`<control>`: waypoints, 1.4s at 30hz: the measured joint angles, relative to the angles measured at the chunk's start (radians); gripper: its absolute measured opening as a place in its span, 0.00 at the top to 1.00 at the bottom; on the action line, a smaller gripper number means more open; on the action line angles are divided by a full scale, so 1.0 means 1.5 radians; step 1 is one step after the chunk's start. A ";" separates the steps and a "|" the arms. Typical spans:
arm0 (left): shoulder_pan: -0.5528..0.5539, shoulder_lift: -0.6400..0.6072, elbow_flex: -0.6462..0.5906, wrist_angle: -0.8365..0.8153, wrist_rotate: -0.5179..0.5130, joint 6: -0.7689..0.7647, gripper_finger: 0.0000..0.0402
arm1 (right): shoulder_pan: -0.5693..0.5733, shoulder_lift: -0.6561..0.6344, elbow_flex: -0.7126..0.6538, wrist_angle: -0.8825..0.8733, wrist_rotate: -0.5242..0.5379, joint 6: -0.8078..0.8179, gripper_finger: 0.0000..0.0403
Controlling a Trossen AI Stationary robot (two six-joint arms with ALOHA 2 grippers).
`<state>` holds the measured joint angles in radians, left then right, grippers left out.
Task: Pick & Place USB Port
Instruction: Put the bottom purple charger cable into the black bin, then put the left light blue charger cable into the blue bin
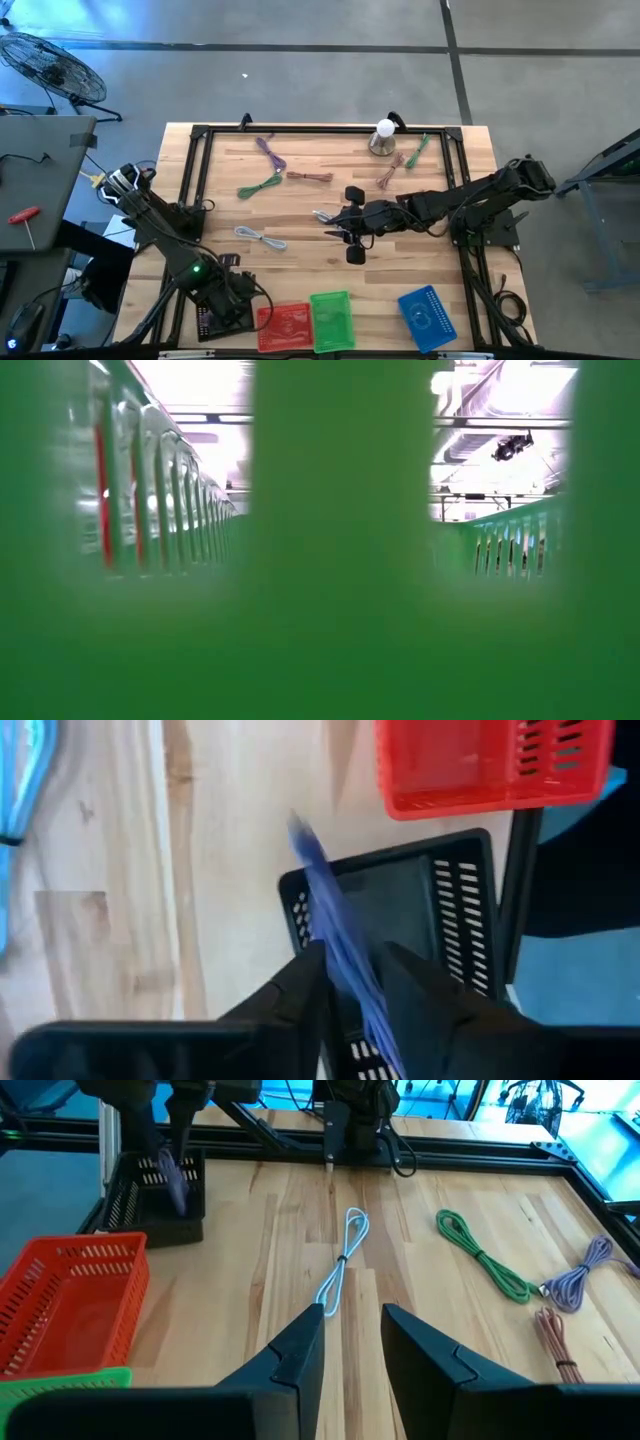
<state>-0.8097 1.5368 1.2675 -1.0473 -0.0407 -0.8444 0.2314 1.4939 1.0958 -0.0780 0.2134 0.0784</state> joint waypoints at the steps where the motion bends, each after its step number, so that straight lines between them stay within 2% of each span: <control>1: -0.001 0.000 0.000 0.001 -0.005 0.000 0.70 | 0.000 0.000 0.000 0.000 0.000 0.000 0.77; 6: -0.001 0.000 0.000 -0.001 -0.009 0.001 0.60 | 0.000 0.000 0.000 -0.001 0.000 0.000 0.77; 10: -0.001 0.000 0.000 -0.001 -0.020 0.007 0.58 | 0.000 0.000 0.000 -0.007 0.000 0.000 0.77; 13: -0.001 0.000 -0.005 -0.004 -0.049 -0.027 0.58 | 0.000 0.000 0.000 -0.012 0.000 0.000 0.77; 16: 0.015 0.000 -0.005 -0.044 -0.087 -0.037 0.58 | 0.000 0.000 0.000 -0.017 0.000 0.000 0.77; 20: 0.055 0.000 -0.006 -0.143 -0.106 -0.018 0.58 | 0.000 0.000 0.000 -0.020 -0.004 0.000 0.77; 22: 0.082 0.000 -0.006 -0.192 -0.118 0.027 0.58 | 0.000 0.000 0.000 -0.020 -0.012 0.000 0.77; 25: 0.134 0.000 -0.006 -0.211 -0.130 0.154 0.58 | 0.000 0.000 0.000 -0.020 -0.054 0.002 0.77; 29: 0.207 0.000 -0.006 -0.170 -0.137 0.341 0.58 | 0.003 0.000 0.000 -0.015 -0.117 0.016 0.77; 32: 0.261 0.000 -0.009 -0.119 -0.120 0.444 0.58 | 0.013 0.000 0.000 -0.014 -0.125 0.017 0.77; 37: 0.334 0.000 -0.061 -0.041 -0.067 0.555 0.58 | 0.038 -0.001 0.000 -0.010 -0.127 0.016 0.77; 42: 0.381 0.000 -0.137 0.053 -0.018 0.610 0.58 | 0.065 -0.004 0.001 -0.010 -0.129 -0.006 0.77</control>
<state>-0.2378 1.5372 1.0624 -0.9671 -0.0678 0.0709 0.3284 1.4877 1.0966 -0.0928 0.0205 0.0694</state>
